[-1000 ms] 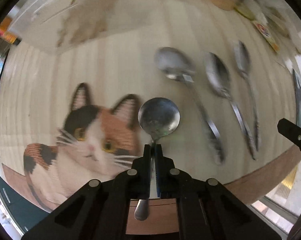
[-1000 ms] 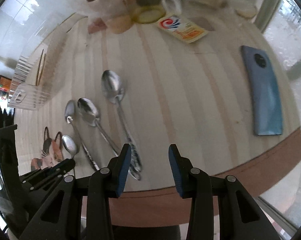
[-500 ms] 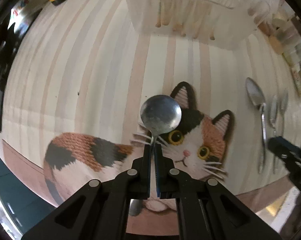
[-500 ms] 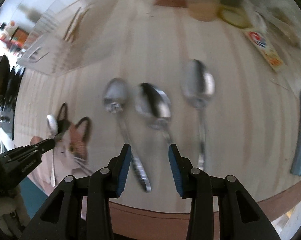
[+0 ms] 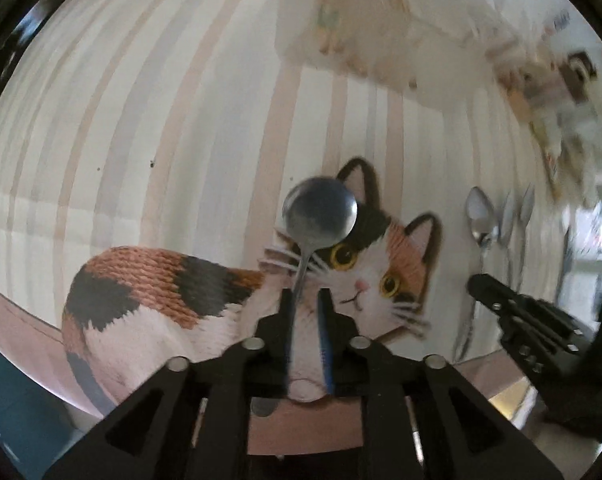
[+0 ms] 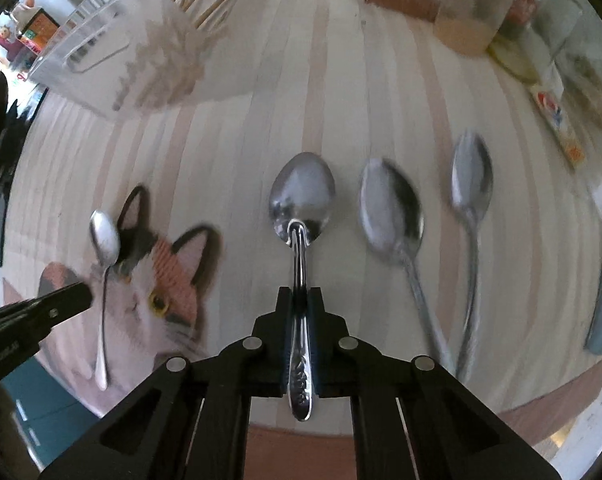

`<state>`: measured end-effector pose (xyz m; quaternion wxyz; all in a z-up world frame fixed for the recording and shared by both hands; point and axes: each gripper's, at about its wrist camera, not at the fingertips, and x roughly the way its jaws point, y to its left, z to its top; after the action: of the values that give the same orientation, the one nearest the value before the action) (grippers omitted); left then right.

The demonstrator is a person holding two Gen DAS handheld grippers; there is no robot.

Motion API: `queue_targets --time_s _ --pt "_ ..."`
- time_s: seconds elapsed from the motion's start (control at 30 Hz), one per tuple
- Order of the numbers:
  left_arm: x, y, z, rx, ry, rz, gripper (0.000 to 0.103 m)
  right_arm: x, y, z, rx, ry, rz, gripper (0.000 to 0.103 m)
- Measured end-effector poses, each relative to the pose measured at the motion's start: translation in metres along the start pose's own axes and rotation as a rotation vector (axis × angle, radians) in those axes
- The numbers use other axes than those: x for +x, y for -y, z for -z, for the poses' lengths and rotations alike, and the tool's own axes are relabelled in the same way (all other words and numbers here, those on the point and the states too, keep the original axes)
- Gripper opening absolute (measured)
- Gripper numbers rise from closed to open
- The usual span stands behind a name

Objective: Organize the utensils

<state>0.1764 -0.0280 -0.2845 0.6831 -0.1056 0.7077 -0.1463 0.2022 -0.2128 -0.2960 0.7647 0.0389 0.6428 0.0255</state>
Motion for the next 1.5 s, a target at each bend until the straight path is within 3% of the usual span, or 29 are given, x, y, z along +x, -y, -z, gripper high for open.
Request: queue_targets --time_s 0.07,0.17,0.23,0.43,0.5,0.57,0.8,1.2,1.27,1.4,1.5 --pt "0.003 0.002 0.0 0.031 0.001 -0.02 0.026 -0.002 0.001 0.01 0.015 -0.016 -0.016 0.008" --pt "0.004 0.005 -0.003 0.052 0.017 -0.061 0.032 -0.005 0.006 0.017 0.038 -0.025 -0.027 0.007" --pt "0.007 0.014 -0.006 0.077 0.019 -0.136 0.032 -0.006 0.009 0.018 0.051 -0.029 -0.032 0.007" --pt "0.009 0.036 -0.013 0.192 0.072 -0.245 0.033 -0.011 0.028 0.022 0.071 -0.032 -0.026 0.007" --pt "0.008 0.039 -0.012 0.212 0.086 -0.238 0.028 -0.012 0.035 0.021 0.072 -0.032 -0.02 0.007" --pt "0.006 0.048 -0.013 0.234 0.089 -0.24 0.002 -0.013 0.037 0.02 0.074 -0.032 -0.015 0.007" --pt "0.001 0.055 -0.01 0.237 0.076 -0.228 0.0 0.0 0.016 0.01 0.082 -0.023 -0.01 0.005" --pt "-0.104 0.018 -0.012 0.153 0.201 -0.215 0.0 -0.02 0.027 0.011 0.127 0.015 -0.058 0.003" --pt "-0.102 0.009 -0.009 0.156 0.194 -0.2 0.0 -0.027 0.029 0.01 0.143 0.028 -0.072 0.003" --pt "-0.077 0.0 -0.016 0.111 0.11 -0.066 0.002 -0.036 0.033 0.006 0.155 0.04 -0.091 0.003" --pt "-0.052 0.006 -0.012 0.126 0.023 -0.052 0.013 -0.035 0.036 0.004 0.159 0.036 -0.096 0.003"
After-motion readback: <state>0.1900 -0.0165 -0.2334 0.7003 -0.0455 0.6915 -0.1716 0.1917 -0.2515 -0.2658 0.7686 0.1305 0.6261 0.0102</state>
